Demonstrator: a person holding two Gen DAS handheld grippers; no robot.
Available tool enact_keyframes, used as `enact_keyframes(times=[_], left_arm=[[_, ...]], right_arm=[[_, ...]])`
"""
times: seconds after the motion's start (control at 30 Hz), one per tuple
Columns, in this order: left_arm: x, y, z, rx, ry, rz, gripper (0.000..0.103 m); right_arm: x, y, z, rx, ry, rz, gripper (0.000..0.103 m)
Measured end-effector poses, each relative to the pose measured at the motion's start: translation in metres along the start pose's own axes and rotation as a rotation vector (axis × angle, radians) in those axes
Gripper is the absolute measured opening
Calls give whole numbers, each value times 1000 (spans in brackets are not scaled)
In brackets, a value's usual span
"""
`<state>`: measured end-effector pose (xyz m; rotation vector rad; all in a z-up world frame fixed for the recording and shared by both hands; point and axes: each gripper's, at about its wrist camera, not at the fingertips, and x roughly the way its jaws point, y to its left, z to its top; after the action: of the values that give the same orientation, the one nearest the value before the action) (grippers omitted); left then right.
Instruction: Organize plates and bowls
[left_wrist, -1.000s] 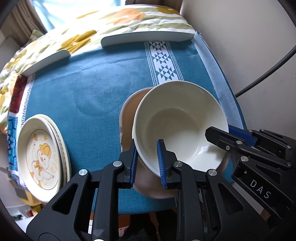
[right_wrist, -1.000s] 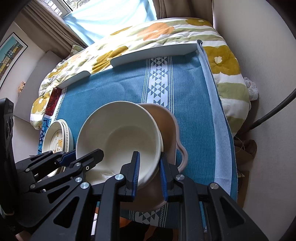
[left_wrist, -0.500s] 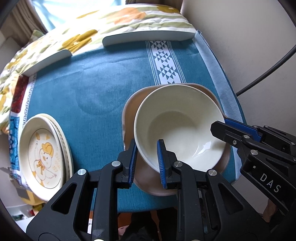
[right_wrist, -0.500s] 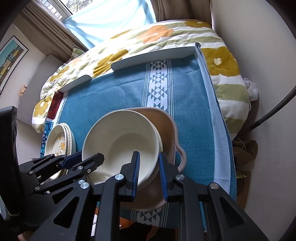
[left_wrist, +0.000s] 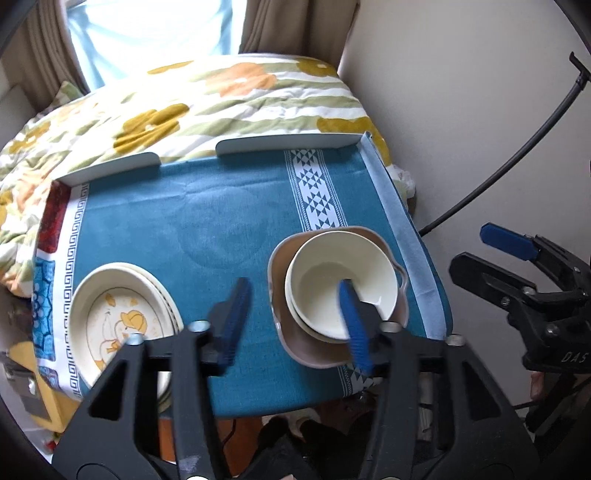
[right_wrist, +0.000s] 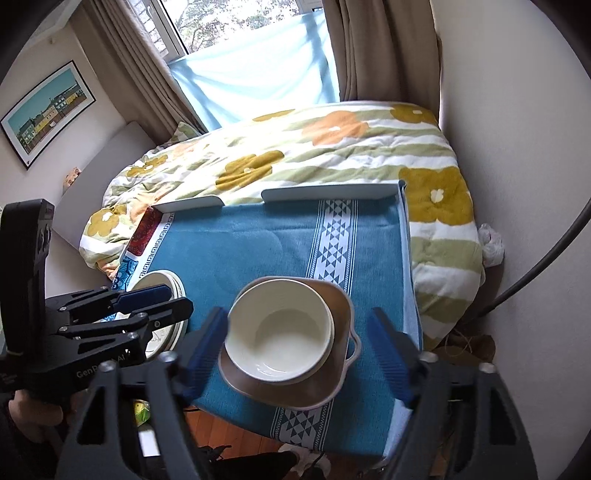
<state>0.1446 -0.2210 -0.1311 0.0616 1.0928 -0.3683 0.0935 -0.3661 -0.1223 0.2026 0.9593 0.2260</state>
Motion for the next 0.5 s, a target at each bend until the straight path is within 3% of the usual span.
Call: enact_keyframes(times=[0.03,0.07,0.13,0.23,0.4,0.5], left_arm=[[-5,2,-2,5,-22,7,99],[-9,3,-4,12,-47,14,102],[-13,5,-8,43,-50,15,102],[-9,8,-15,106,14,7,102],[16,10,-29,207,142,35,102],[34,9,-32,214,196,14,102]], right_arm=[[-5,-1,-1,-4,-15,0,85],[-9,-2,-2,-11,-25,-3,85],[-13,-3,-5,-35,-48,-19,86],[-14,-8,-16,-85,-49,-53,91],[14,-21,-29,-131,172,-97,91],[29,-28,-38,-138,243,-132,91]])
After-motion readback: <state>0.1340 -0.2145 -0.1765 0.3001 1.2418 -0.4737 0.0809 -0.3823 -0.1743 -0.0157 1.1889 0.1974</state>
